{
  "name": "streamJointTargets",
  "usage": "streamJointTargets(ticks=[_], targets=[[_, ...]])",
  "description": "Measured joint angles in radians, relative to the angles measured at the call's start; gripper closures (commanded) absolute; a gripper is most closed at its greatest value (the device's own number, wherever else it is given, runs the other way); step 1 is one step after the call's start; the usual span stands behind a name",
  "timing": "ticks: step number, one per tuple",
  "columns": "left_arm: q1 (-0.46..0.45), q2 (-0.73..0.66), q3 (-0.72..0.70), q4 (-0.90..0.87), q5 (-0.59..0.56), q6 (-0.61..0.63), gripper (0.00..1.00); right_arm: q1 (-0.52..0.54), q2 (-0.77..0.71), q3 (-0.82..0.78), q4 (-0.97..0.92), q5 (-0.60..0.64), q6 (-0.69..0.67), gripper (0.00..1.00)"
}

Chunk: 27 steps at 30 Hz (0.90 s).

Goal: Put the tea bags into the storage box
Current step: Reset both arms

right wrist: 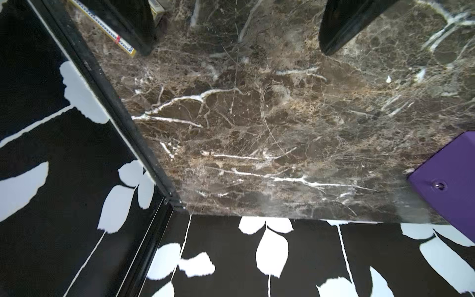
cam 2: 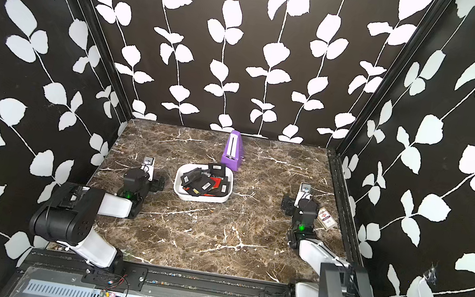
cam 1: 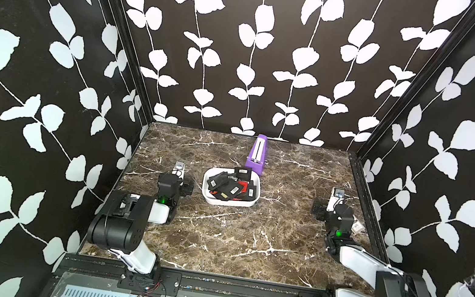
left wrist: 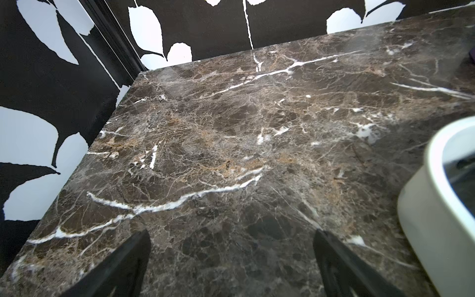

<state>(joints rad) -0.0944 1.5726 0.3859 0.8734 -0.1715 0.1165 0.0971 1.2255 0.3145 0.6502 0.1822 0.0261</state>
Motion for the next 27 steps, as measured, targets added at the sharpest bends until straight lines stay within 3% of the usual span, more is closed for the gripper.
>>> streamJointTargets(ticks=[6,14,27], targets=[[0.002,0.0,0.0,0.0,0.0,0.0,0.01,-0.031,0.072,0.001,0.065,-0.027,-0.032,0.01],[0.002,0.0,0.0,0.0,0.001,0.0,0.01,-0.047,0.301,0.02,0.179,-0.12,-0.069,0.01],[0.002,0.0,0.001,0.0,0.001,0.0,0.01,-0.078,0.311,0.072,0.159,-0.122,-0.052,0.01]])
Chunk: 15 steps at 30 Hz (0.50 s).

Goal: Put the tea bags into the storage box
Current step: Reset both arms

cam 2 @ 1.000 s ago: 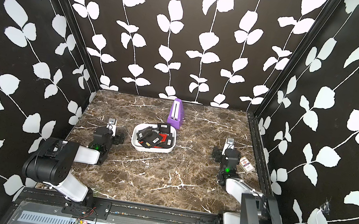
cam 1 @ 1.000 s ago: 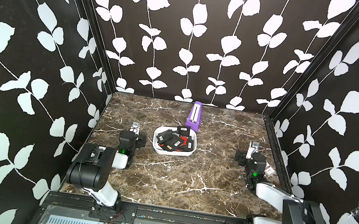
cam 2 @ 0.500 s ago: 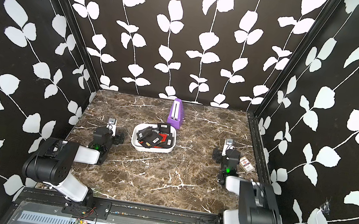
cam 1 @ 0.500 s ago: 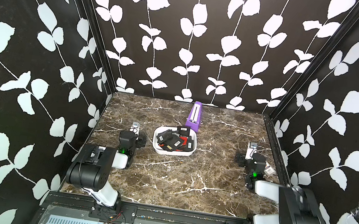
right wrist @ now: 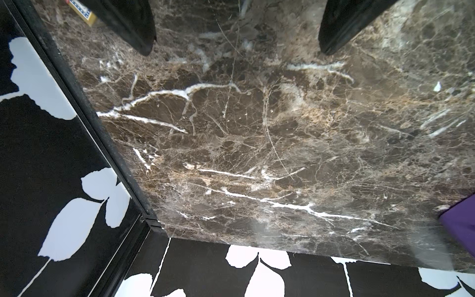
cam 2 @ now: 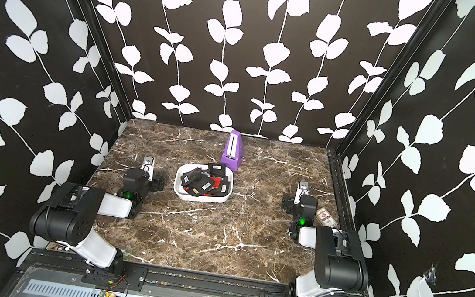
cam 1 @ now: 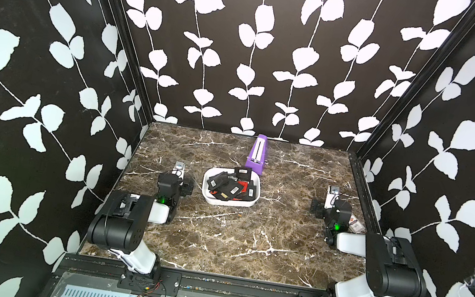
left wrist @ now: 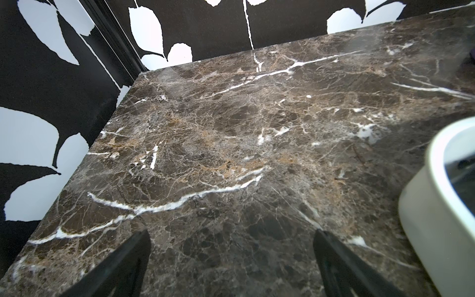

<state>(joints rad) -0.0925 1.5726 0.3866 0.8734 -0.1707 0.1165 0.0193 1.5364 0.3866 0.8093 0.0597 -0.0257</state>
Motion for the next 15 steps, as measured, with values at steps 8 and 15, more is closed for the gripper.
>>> streamJointTargets(ticks=[8,15], targets=[[0.0,0.0,0.0,0.0,0.0,0.0,0.01,0.0,0.0,0.0,-0.001,0.0,0.0,0.01],[0.0,0.0,0.0,0.0,0.0,0.0,0.01,0.0,0.0,0.0,-0.005,0.001,0.0,0.01]])
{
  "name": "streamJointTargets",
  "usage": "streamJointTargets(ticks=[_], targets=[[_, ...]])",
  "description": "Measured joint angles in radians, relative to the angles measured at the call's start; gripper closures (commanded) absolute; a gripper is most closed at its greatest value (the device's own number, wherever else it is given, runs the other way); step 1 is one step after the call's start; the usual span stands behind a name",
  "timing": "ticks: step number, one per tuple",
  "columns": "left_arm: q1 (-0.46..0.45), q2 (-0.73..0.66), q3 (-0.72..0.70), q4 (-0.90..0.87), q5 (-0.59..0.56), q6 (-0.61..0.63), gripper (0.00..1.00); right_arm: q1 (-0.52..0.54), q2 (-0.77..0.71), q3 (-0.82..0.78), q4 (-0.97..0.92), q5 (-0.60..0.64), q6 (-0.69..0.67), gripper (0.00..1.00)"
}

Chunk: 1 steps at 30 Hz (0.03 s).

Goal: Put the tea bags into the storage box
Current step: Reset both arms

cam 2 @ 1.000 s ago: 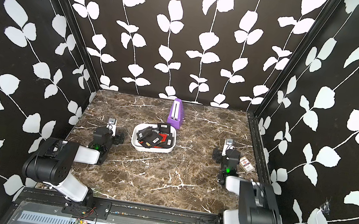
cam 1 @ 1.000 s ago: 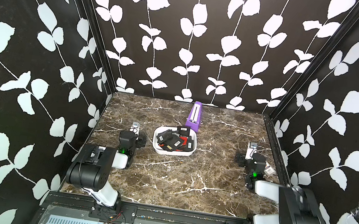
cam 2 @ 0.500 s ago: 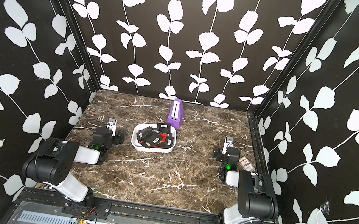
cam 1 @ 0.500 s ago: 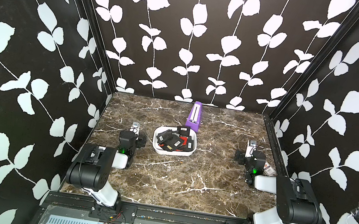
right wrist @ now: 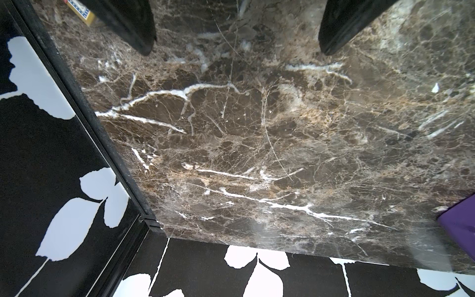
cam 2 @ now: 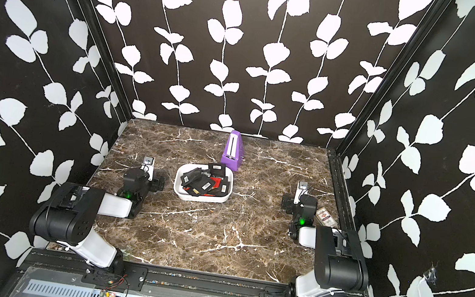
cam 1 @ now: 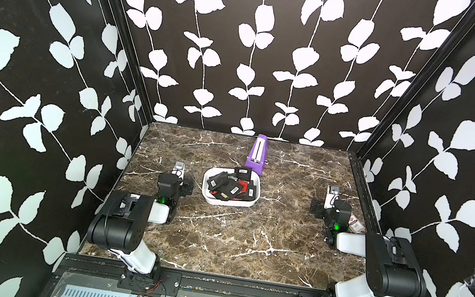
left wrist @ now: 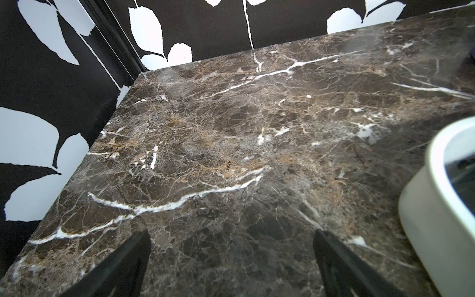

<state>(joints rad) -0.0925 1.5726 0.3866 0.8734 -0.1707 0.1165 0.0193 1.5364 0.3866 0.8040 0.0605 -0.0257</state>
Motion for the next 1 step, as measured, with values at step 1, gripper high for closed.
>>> streamJointTargets(ticks=[1], targets=[[0.0,0.0,0.0,0.0,0.0,0.0,0.01,0.0,0.0,0.0,-0.001,0.0,0.0,0.01]])
